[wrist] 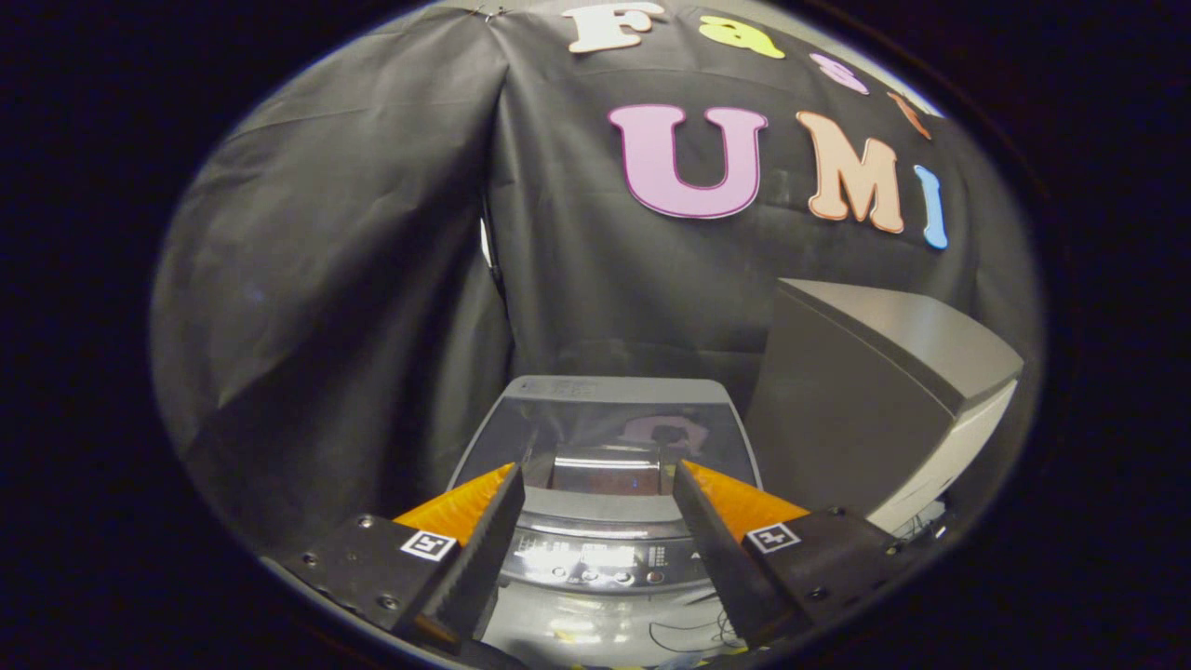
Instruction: Put the clothes into the washing machine and then close the washing machine lid.
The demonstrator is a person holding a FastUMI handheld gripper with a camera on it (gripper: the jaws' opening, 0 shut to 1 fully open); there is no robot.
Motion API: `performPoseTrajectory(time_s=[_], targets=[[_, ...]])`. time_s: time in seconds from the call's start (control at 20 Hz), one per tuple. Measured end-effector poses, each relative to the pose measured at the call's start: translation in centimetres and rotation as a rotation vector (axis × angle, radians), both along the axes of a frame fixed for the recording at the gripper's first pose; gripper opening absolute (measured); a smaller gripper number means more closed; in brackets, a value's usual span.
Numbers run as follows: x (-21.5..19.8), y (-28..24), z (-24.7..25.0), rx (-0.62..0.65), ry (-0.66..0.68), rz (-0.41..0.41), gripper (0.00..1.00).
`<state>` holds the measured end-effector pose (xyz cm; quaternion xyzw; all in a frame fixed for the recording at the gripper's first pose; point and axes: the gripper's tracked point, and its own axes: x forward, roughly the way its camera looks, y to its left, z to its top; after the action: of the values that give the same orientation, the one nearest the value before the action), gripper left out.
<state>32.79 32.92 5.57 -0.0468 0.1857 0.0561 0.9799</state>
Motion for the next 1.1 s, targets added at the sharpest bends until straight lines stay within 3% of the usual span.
performPoseTrajectory(time_s=[0.25,1.1], targets=[[-3.1,0.2,3.1,0.063,-0.034,0.013,0.98],[-14.5,-3.4,12.1,-0.003,-0.313,0.014,0.97]])
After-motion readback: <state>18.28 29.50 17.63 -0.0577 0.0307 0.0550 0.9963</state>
